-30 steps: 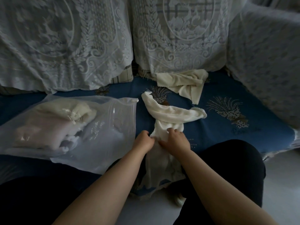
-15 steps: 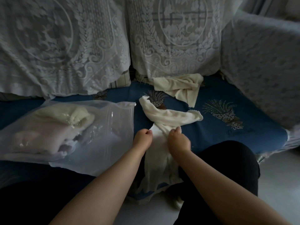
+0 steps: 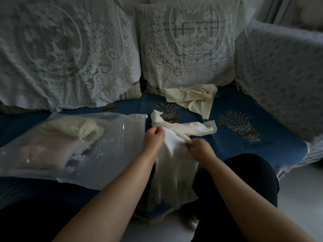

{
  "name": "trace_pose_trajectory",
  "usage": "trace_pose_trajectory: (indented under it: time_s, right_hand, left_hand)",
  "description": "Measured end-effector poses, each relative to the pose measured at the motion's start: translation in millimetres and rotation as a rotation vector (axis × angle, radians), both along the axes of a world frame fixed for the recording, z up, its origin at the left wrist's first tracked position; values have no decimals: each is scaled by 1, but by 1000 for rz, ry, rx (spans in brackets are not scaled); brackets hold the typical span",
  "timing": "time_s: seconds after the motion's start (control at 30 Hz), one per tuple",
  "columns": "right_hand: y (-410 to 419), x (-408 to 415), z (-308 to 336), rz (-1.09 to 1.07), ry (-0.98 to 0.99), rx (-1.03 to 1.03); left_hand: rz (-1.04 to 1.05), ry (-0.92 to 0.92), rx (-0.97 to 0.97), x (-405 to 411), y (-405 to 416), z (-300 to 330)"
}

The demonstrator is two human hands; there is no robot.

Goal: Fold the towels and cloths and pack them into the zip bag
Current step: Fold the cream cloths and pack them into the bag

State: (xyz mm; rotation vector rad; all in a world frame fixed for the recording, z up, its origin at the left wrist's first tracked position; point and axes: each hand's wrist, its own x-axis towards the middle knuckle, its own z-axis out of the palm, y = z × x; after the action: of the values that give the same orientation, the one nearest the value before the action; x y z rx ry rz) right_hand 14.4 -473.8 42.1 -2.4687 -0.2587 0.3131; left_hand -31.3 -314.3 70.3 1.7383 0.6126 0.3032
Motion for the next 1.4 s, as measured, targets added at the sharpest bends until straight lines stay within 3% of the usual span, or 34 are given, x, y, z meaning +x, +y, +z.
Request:
trace_pose_trajectory:
  time_s: [0.17,0.27,0.47,0.53,0.67,0.73,0.8,0.87,0.97,1.07,1.17,1.24,1.3,1.37,1.4]
  right_hand:
    - [-36,21,51,-350,478,873]
    - [-54,35,65,-427,552,995]
    - [-64,49,110,-571,322,1232]
    - [-66,50,132,-500,242,1282]
    - [-66,47,175,-221,315,1629]
    - [-62,49,182,-261,108,1498]
    - [-56,52,178,-385,-188,1136]
    - [-53,56,170,-415,-289,1042]
    - [-57,62,160,-419,-179,1122]
    - [-62,68,158,-370,239,1352]
    - [-67,70,156,-151,381,1276]
    - [-65,67,159,-30,223,1026]
    - [-56,65,163,61,-49,571]
    - [-46,72,166,57,-329,149]
    - [-43,76,168,28,-408,63]
  left_hand:
    - [117,-147,-5,16,17,56]
    - [143,-211,-20,29,25,89]
    - [172,-402,-44,37,40,136]
    - [187,-452,10,36,43,145]
    - [133,-547,157,29,46,157]
    - [109,-602,199,25,46,158]
    - [93,-653,194,20,46,158]
    - [76,-703,222,16,48,158]
    - [14,-723,378,10,53,158]
    - [-73,-674,477,9,59,158]
    - [-52,-652,528,13,64,160]
    - [-39,-607,469,20,67,160]
    - [-52,-503,364,31,74,158]
    - [-62,-412,283,42,81,156]
    - [-60,-392,269,46,84,157]
